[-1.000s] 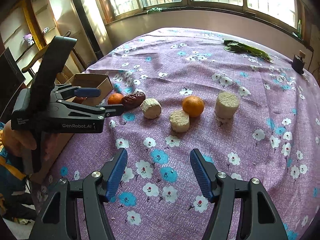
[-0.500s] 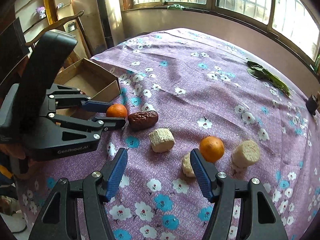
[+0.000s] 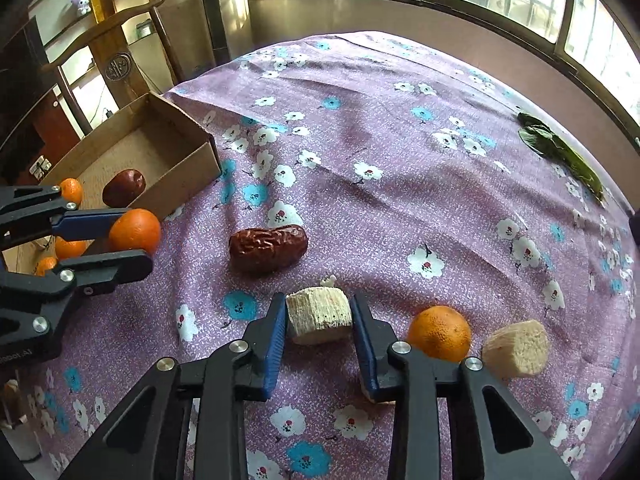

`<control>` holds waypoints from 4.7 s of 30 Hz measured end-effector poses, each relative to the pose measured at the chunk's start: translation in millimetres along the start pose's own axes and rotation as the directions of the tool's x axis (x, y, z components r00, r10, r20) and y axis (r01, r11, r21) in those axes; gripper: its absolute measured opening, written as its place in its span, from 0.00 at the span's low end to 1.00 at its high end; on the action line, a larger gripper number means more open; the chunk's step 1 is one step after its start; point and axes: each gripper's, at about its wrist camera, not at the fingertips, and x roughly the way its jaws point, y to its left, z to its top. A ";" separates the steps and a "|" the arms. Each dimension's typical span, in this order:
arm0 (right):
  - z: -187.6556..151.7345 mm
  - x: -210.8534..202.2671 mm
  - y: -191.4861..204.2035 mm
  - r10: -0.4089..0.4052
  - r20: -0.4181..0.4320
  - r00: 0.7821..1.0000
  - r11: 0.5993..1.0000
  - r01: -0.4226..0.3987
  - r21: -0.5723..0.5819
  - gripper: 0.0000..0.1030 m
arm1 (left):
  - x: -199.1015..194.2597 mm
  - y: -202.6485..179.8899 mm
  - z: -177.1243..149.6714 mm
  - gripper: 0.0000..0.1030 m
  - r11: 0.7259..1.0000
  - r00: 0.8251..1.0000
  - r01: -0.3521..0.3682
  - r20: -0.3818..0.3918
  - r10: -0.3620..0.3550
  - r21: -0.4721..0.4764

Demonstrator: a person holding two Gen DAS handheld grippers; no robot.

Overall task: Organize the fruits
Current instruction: 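Grasp a mandarin orange with the left gripper while the right grasps a white cylinder, then carry the orange and the white cylinder over the cardboard box with both grippers, then open the left gripper to drop the orange while the right releases the cylinder, then move both open grippers back over the remaining fruits on the tablecloth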

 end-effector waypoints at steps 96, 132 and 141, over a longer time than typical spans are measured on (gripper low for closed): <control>43.7 14.9 167.2 0.167 0.087 0.982 0.986 -0.167 -0.012 0.41 | -74.5 96.2 -109.7 0.46 0.907 0.930 -0.335 0.064 0.361 -0.255; -108.3 -112.6 29.4 -0.138 0.154 0.978 0.955 0.091 0.281 0.90 | -55.7 -66.0 -61.2 0.84 0.968 0.952 -0.224 0.188 0.242 -0.110; -129.8 -120.8 -12.5 -0.189 0.132 0.973 0.928 0.133 0.348 0.90 | -32.8 -104.5 -42.9 0.84 0.978 0.961 -0.204 0.181 0.209 -0.045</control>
